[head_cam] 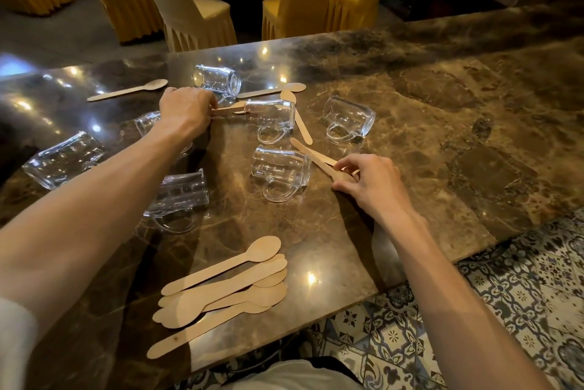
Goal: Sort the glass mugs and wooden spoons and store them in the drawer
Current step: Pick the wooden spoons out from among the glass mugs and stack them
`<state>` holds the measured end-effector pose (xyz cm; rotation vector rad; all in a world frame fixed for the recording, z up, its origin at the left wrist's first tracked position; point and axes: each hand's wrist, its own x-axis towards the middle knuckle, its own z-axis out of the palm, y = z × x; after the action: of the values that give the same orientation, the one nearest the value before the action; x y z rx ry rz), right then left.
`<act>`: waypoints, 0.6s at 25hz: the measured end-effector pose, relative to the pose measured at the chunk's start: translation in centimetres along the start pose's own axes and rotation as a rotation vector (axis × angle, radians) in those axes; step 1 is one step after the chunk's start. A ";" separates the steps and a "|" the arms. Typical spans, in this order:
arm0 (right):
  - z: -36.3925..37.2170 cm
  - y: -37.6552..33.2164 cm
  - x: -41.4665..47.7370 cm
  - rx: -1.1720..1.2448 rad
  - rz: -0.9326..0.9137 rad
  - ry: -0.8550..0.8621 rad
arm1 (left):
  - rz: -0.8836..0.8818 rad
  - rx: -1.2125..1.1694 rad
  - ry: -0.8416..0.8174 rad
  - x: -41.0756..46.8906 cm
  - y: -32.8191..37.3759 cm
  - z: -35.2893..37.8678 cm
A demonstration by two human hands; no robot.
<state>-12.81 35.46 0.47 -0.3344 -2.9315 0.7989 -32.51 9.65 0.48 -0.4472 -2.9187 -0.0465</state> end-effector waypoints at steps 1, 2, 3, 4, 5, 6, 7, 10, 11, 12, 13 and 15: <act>0.0 0.0 0.0 0.015 0.009 0.005 | 0.002 -0.008 0.015 0.1 0.0 -0.1; 0.0 0.0 0.0 0.023 0.013 0.016 | 0.002 -0.019 0.034 0.2 0.1 -0.3; -0.1 0.0 0.0 0.029 0.012 0.033 | 0.001 -0.031 0.050 0.3 0.2 -0.5; -0.2 0.0 -0.1 0.033 0.008 0.053 | -0.001 -0.042 0.062 0.4 0.4 -0.7; -0.4 -0.1 -0.1 0.033 0.001 0.076 | -0.001 -0.050 0.071 0.5 0.6 -0.9; -0.6 -0.1 -0.2 0.031 -0.010 0.100 | 0.000 -0.053 0.079 0.5 0.7 -1.1; -0.8 -0.3 -0.3 0.031 -0.025 0.123 | 0.001 -0.054 0.088 0.5 0.7 -1.3; -1.3 -1.1 -0.4 0.051 -0.068 0.167 | 0.020 -0.082 0.141 0.4 0.4 -2.2; -1.5 -1.4 -0.4 0.053 -0.086 0.174 | 0.034 -0.103 0.160 0.3 0.3 -2.6; -1.6 -1.8 -0.6 0.055 -0.105 0.176 | 0.044 -0.125 0.172 0.1 0.2 -2.9; -1.7 -2.2 -0.7 0.060 -0.126 0.173 | 0.049 -0.148 0.177 -0.1 0.3 -3.3; -1.9 -2.9 -1.1 0.077 -0.174 0.158 | 0.048 -0.219 0.165 -0.8 0.4 -4.1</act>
<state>-12.06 33.70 3.58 -0.1271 -2.7290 0.8180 -30.92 9.60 4.35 -0.5202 -2.7499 -0.3809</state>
